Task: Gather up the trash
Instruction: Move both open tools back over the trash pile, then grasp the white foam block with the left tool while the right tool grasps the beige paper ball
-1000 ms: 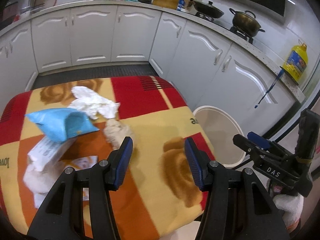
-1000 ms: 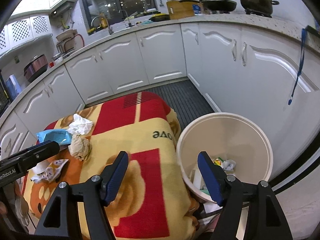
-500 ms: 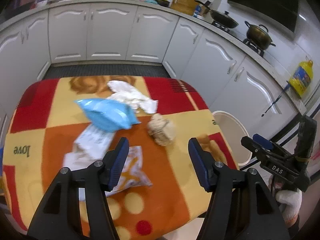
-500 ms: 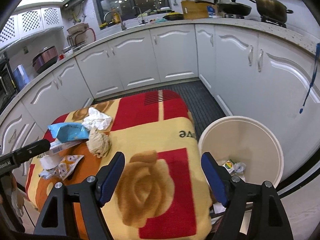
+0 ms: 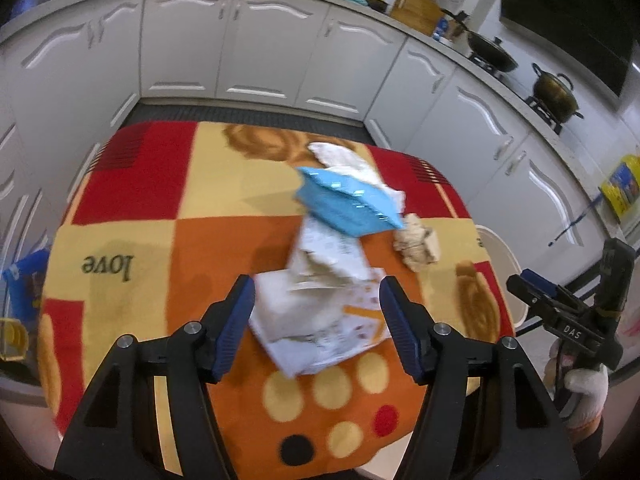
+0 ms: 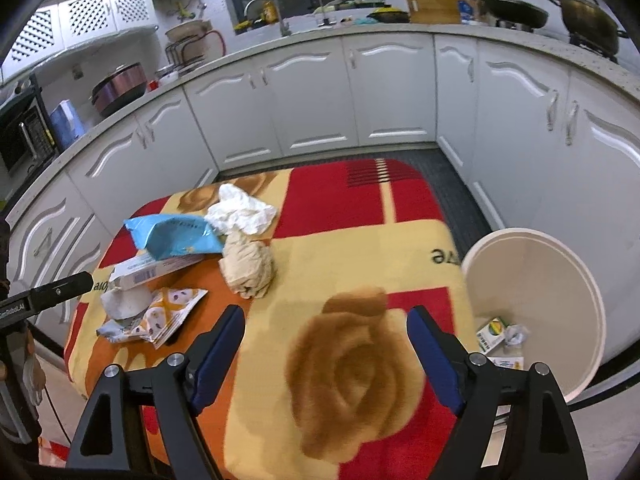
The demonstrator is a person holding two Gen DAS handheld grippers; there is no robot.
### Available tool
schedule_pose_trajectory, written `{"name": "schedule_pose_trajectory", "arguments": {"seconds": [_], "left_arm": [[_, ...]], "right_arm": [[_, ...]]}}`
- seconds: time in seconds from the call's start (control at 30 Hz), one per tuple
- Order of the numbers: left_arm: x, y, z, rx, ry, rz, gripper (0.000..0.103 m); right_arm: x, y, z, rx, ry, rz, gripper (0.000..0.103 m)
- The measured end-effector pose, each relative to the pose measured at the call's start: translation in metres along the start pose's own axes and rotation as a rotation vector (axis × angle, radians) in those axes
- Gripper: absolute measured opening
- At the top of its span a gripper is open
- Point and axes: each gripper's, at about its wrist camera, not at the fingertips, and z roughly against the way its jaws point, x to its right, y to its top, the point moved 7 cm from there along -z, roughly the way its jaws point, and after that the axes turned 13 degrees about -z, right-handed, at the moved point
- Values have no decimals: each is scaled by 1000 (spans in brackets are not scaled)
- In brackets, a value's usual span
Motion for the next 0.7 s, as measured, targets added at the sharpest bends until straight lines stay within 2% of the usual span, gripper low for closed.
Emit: {"name": "schedule_pose_trajectory", "arguments": {"seconds": [0.23, 0.33, 0.5, 0.7], "left_arm": [[-12, -9, -7, -29, -27, 30, 67], [-5, -13, -15, -44, -41, 4, 70], [0, -16, -33, -70, 4, -62, 71], [-2, -10, -49, -71, 3, -87, 71]], "right_arm": [[-19, -3, -20, -40, 16, 28, 81], [-27, -4, -28, -54, 22, 45, 81], [-44, -6, -43, -78, 41, 81, 82], [-63, 1, -65, -88, 78, 99, 88]]}}
